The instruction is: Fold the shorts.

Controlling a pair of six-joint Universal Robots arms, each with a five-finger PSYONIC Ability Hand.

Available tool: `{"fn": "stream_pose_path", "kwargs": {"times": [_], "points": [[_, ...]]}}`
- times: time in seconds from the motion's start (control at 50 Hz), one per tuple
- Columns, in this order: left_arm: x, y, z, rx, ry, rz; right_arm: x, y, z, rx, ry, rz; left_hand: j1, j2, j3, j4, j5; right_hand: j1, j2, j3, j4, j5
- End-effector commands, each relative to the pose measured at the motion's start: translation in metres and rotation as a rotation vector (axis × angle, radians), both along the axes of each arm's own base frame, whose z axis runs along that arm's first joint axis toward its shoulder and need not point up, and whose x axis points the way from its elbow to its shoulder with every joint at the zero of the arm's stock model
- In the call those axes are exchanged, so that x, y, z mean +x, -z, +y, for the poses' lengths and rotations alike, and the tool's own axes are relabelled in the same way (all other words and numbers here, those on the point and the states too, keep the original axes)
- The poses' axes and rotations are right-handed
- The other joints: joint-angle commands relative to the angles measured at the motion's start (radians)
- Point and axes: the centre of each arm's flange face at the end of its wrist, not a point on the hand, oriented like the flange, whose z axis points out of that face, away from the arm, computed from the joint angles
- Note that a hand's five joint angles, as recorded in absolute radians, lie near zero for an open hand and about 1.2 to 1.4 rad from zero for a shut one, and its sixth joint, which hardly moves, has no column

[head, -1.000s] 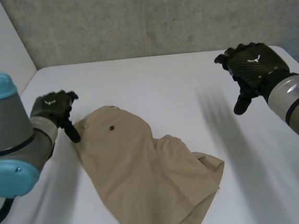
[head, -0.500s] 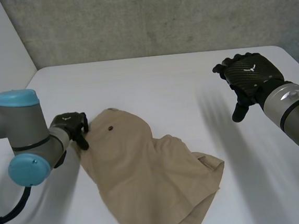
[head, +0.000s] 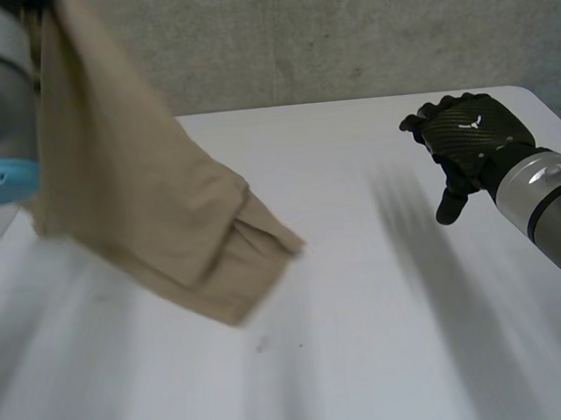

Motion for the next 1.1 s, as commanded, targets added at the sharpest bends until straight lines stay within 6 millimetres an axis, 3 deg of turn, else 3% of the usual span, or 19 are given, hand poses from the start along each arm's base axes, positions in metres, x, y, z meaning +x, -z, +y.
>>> {"fn": "stream_pose_path", "kwargs": {"times": [0.02,0.06,0.1,0.14,0.18,0.22,0.24,0.28,0.32,0.38,0.48,0.6,0.62,0.66,0.72,0.84,0.92,0.98,1.1], "points": [[-0.091,-0.028,0.061,-0.155,0.334,-0.032,-0.004,-0.009,-0.003,-0.028,0.02,-0.01,0.32,0.229,0.207,0.204,0.264,0.038,-0.039,-0.015,-0.045,-0.039],[-0.103,-0.023,0.068,-0.152,0.377,-0.044,-0.005,-0.012,-0.003,-0.036,0.022,-0.017,0.32,0.229,0.207,0.204,0.264,0.038,-0.039,-0.015,-0.045,-0.039],[-0.145,0.008,0.096,-0.111,0.549,-0.109,-0.005,-0.017,-0.003,-0.05,0.025,-0.031,0.32,0.229,0.207,0.204,0.264,0.038,-0.039,-0.015,-0.045,-0.039],[-0.154,0.02,0.102,-0.087,0.589,-0.13,-0.007,-0.021,-0.004,-0.06,0.036,-0.037,0.32,0.229,0.207,0.204,0.264,0.038,-0.039,-0.015,-0.045,-0.039],[-0.178,0.077,0.124,0.045,0.71,-0.217,-0.012,-0.025,-0.009,-0.073,0.058,-0.04,0.32,0.229,0.207,0.204,0.264,0.038,-0.039,-0.015,-0.045,-0.039],[-0.181,0.092,0.128,0.081,0.728,-0.238,-0.017,-0.026,-0.013,-0.078,0.077,-0.039,0.32,0.229,0.207,0.204,0.264,0.038,-0.039,-0.015,-0.045,-0.039],[-0.185,0.132,0.14,0.178,0.773,-0.295,-0.019,-0.028,-0.016,-0.083,0.088,-0.04,0.32,0.229,0.207,0.204,0.264,0.038,-0.039,-0.015,-0.045,-0.039],[-0.185,0.142,0.143,0.202,0.781,-0.307,-0.022,-0.028,-0.018,-0.084,0.096,-0.04,0.25,0.159,0.136,0.134,0.194,0.038,-0.039,-0.015,-0.045,-0.039],[-0.182,0.177,0.148,0.287,0.788,-0.358,-0.022,-0.028,-0.018,-0.085,0.097,-0.039,-0.38,-0.471,-0.494,-0.497,-0.437,0.038,-0.039,-0.015,-0.045,-0.039],[-0.18,0.198,0.154,0.324,0.783,-0.418,-0.023,-0.029,-0.02,-0.088,0.1,-0.038,-0.451,-0.542,-0.565,-0.568,-0.507,0.038,-0.039,-0.015,-0.045,-0.039],[-0.18,0.197,0.168,0.295,0.783,-0.472,-0.022,-0.029,-0.019,-0.085,0.088,-0.038,-0.648,-0.739,-0.762,-0.764,-0.704,0.038,-0.039,-0.015,-0.045,-0.039],[-0.169,0.141,0.166,0.184,0.735,-0.405,-0.018,-0.026,-0.013,-0.056,0.047,-0.026,-0.745,-0.836,-0.859,-0.862,-0.801,0.038,-0.039,-0.015,-0.045,-0.039],[-0.163,0.127,0.162,0.165,0.704,-0.379,-0.018,-0.025,-0.012,-0.046,0.041,-0.024,-0.745,-0.836,-0.859,-0.862,-0.801,0.038,-0.039,-0.015,-0.045,-0.039],[-0.16,0.122,0.159,0.16,0.684,-0.368,-0.016,-0.022,-0.007,-0.004,0.015,-0.014,-0.745,-0.836,-0.859,-0.862,-0.801,0.038,-0.039,-0.015,-0.045,-0.039],[-0.135,0.111,0.126,0.182,0.549,-0.324,-0.015,-0.015,0.0,0.073,-0.017,0.009,-0.713,-0.804,-0.827,-0.83,-0.769,0.038,-0.039,-0.015,-0.045,-0.039],[-0.102,0.13,0.096,0.364,0.41,-0.354,-0.017,0.017,0.01,0.254,-0.05,0.105,-0.663,-0.754,-0.777,-0.779,-0.719,0.038,-0.039,-0.015,-0.045,-0.039],[-0.092,0.145,0.086,0.444,0.398,-0.386,-0.017,0.032,0.007,0.276,-0.044,0.098,-0.657,-0.748,-0.771,-0.774,-0.713,0.038,-0.039,-0.015,-0.045,-0.039],[-0.094,0.169,0.068,0.488,0.429,-0.431,-0.016,0.053,0.0,0.293,-0.022,0.041,-0.651,-0.742,-0.765,-0.768,-0.707,0.038,-0.039,-0.015,-0.045,-0.039],[-0.097,0.189,0.048,0.509,0.513,-0.494,-0.024,0.078,-0.013,0.324,0.03,-0.026,-0.631,-0.721,-0.744,-0.747,-0.687,0.21,0.132,0.157,0.127,0.132]]}}
